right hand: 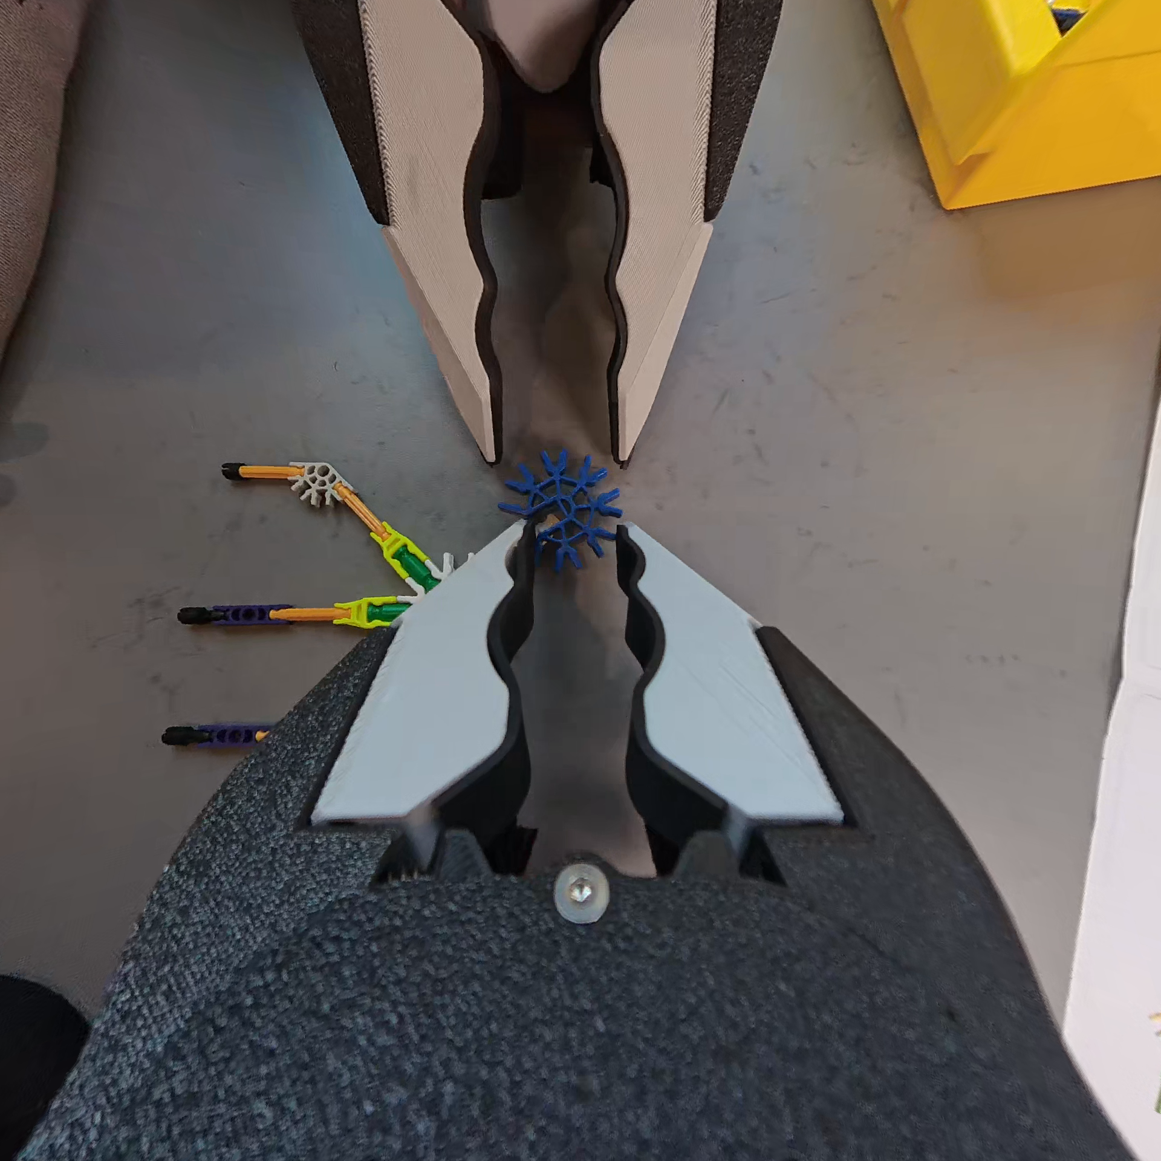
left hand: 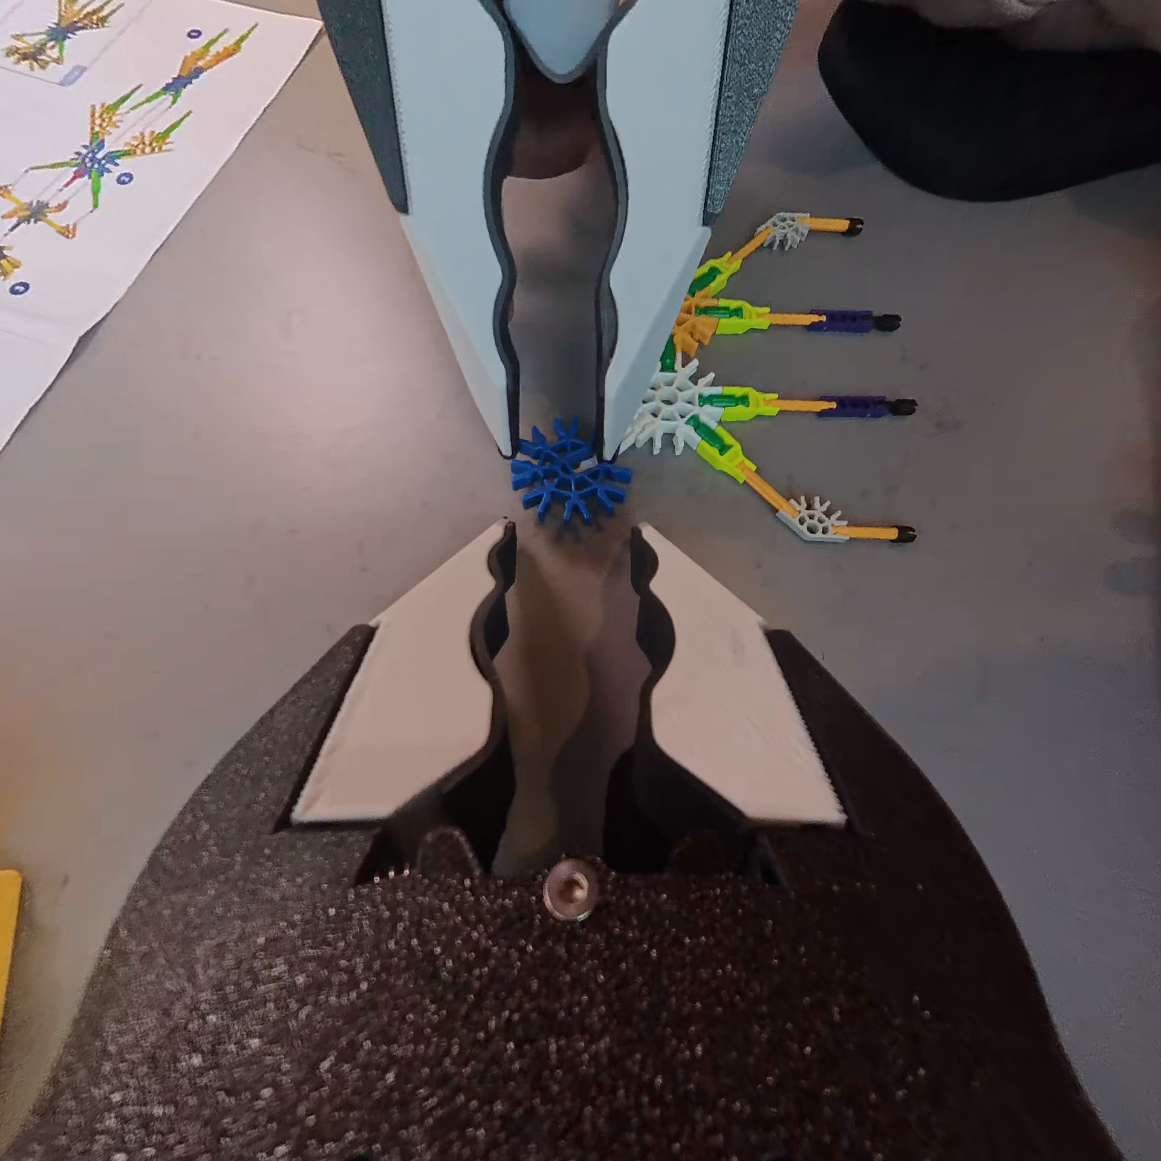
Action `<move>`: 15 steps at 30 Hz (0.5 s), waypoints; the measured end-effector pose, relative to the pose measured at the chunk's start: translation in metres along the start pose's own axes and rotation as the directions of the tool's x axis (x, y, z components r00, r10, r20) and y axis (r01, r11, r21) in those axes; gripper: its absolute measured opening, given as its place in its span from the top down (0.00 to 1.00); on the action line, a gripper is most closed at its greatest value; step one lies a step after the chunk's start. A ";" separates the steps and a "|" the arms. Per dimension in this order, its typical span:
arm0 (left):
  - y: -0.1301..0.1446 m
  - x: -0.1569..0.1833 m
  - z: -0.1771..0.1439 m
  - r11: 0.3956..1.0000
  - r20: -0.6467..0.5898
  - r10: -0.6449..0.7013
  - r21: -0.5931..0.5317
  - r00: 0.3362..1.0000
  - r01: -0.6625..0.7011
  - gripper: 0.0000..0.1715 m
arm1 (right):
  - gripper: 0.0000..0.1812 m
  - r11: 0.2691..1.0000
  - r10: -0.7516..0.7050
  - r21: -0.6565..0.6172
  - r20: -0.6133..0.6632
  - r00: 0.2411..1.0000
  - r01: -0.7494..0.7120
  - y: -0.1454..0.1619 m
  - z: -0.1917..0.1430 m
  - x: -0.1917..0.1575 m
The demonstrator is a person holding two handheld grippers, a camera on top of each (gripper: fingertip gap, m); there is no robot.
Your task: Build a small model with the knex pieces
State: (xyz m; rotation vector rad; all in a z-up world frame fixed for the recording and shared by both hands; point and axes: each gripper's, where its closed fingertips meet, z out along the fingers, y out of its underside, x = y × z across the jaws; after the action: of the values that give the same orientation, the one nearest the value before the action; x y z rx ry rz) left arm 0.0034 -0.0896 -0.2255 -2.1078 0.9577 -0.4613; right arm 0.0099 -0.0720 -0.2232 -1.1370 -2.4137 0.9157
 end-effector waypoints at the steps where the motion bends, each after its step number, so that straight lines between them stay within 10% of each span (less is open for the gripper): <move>1: 0.000 -0.001 0.000 1.000 0.002 -0.001 0.001 1.000 0.001 0.79 | 0.86 1.000 -0.001 0.001 -0.001 1.000 0.001 0.000 0.000 0.000; 15: -0.004 -0.009 -0.008 0.999 0.003 0.021 0.038 1.000 -0.021 0.79 | 0.83 0.995 0.080 -0.051 -0.041 0.996 -0.082 0.007 -0.021 -0.011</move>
State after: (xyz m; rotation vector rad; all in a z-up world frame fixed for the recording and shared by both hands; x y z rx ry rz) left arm -0.0053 -0.0849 -0.2176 -2.0621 0.9611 -0.4627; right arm 0.0315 -0.0685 -0.2121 -1.2681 -2.3892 0.8514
